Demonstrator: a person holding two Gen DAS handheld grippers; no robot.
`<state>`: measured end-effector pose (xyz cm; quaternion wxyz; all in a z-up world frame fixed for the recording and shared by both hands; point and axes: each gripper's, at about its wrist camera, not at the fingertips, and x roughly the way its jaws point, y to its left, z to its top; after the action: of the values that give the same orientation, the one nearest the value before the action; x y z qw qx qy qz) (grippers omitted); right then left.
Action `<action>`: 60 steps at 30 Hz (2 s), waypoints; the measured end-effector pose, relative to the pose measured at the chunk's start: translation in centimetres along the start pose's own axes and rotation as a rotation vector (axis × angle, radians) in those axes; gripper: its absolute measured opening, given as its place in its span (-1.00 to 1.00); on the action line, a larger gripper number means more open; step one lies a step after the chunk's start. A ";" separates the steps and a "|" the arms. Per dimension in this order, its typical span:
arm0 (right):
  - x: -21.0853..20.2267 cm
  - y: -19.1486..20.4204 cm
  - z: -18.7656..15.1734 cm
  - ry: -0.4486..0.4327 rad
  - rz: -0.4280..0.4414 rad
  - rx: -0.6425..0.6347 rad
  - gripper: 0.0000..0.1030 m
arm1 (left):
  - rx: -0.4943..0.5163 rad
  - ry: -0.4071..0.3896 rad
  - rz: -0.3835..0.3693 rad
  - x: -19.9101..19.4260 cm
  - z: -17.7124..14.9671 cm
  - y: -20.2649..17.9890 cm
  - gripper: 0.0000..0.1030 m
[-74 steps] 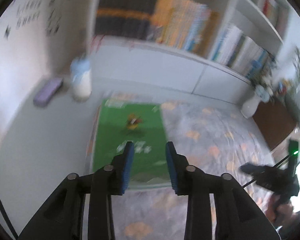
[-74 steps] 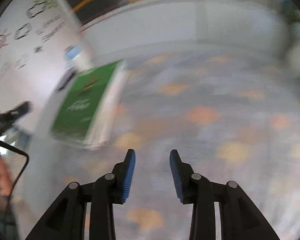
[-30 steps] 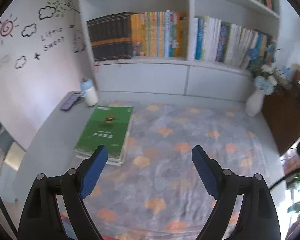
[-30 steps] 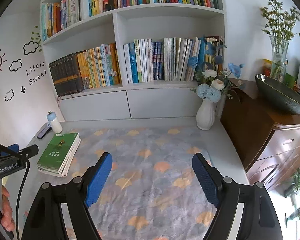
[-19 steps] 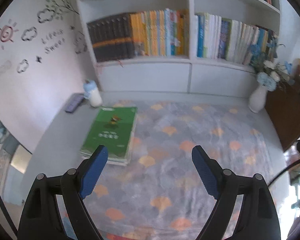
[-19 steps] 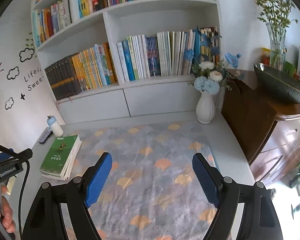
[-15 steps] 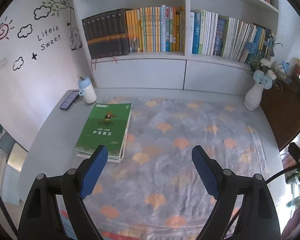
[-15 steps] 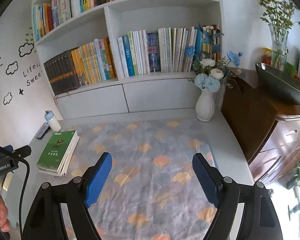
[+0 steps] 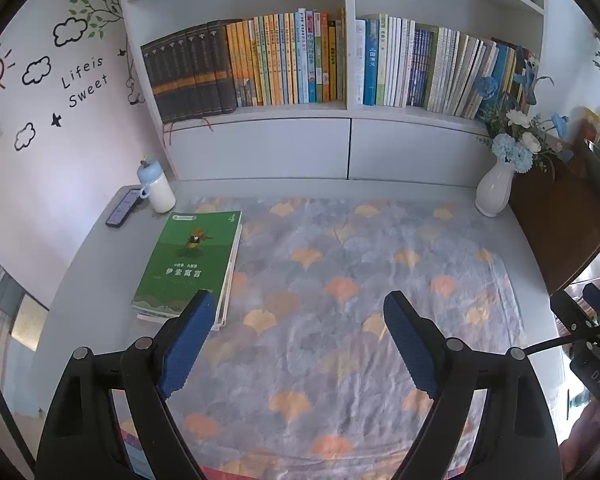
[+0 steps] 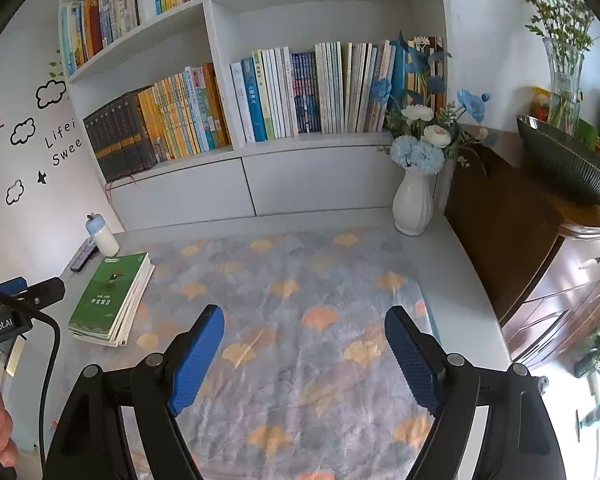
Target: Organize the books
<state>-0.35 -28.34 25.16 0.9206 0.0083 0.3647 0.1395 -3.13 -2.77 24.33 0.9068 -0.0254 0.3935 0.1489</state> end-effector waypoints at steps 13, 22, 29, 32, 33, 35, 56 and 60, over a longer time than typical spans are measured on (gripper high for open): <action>1.8 0.0 0.2 0.026 0.006 -0.008 0.57 | 0.018 0.001 0.020 0.7 0.6 -1.1 0.65; 2.3 0.1 0.2 0.031 0.006 -0.009 0.57 | 0.014 0.016 0.041 1.9 0.6 -1.5 0.65; 2.4 0.4 0.1 0.027 0.005 -0.020 0.57 | -0.010 0.044 0.055 3.1 0.2 -1.1 0.65; 2.6 0.5 0.1 0.029 0.006 -0.024 0.57 | -0.017 0.052 0.050 3.4 0.0 -0.9 0.65; 2.6 0.5 0.1 0.029 0.007 -0.025 0.57 | -0.020 0.055 0.046 3.4 0.0 -0.9 0.65; 2.7 0.5 0.1 0.031 0.009 -0.029 0.57 | -0.019 0.059 0.044 3.6 0.0 -0.8 0.65; 3.5 1.7 -0.3 0.049 0.029 -0.070 0.57 | -0.031 0.094 0.079 4.5 -0.9 -0.2 0.65; 3.3 1.8 -0.4 0.048 0.031 -0.072 0.57 | -0.030 0.091 0.083 4.4 -1.1 -0.1 0.65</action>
<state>1.27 -25.75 22.86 0.9090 -0.0228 0.3813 0.1669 -1.00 -1.94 20.39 0.8806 -0.0296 0.4327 0.1908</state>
